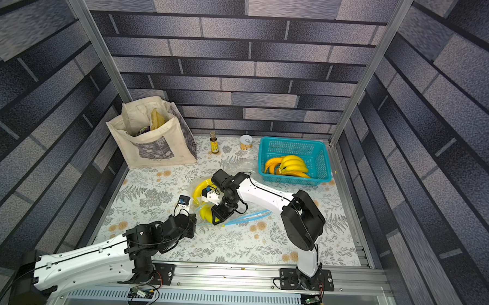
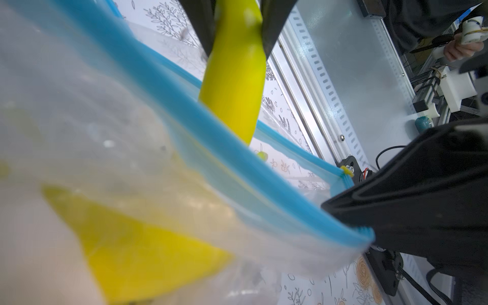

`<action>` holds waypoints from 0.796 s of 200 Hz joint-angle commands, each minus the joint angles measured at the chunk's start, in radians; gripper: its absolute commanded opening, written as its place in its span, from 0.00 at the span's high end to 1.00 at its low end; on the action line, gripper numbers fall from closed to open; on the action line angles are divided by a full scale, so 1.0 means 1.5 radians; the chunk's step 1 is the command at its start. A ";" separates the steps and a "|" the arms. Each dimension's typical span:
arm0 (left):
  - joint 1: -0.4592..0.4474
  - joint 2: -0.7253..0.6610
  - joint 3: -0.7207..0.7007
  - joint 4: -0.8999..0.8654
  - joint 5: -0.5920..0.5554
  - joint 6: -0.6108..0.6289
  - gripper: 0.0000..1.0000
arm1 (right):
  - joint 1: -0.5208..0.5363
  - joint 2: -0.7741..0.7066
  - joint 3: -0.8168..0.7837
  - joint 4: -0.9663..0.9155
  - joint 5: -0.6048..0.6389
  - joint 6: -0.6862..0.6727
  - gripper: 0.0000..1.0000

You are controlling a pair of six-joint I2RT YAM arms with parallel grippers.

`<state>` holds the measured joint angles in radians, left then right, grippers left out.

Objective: Open the zip-top bag and take out the banana
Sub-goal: Pick up the banana from the zipper food storage bag.

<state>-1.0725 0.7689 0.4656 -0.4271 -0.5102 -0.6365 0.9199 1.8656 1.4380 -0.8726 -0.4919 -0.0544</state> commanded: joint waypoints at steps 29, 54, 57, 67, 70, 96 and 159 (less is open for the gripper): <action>0.010 -0.006 0.013 -0.013 -0.026 -0.006 0.99 | -0.003 -0.096 -0.038 -0.091 -0.078 -0.061 0.79; 0.017 -0.009 0.017 -0.020 -0.027 -0.008 0.99 | -0.003 -0.136 -0.051 -0.102 -0.092 -0.075 0.79; 0.018 -0.009 0.017 -0.020 -0.027 -0.008 0.99 | -0.004 -0.140 -0.053 -0.100 -0.094 -0.075 0.79; 0.020 -0.009 0.018 -0.022 -0.025 -0.008 0.98 | -0.003 -0.156 -0.060 -0.093 -0.105 -0.075 0.79; 0.021 -0.009 0.019 -0.021 -0.025 -0.007 0.98 | -0.003 -0.160 -0.062 -0.092 -0.108 -0.074 0.79; 0.023 -0.005 0.024 -0.029 -0.026 -0.008 0.99 | -0.003 -0.187 -0.079 -0.108 -0.147 -0.089 0.79; 0.034 0.001 0.018 -0.007 -0.017 -0.007 0.97 | -0.042 -0.370 -0.136 -0.098 -0.262 -0.070 0.81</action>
<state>-1.0348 0.7670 0.4671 -0.4416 -0.5289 -0.6369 0.8898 1.4345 1.2457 -1.0252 -0.7547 -0.1761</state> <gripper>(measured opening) 0.043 0.250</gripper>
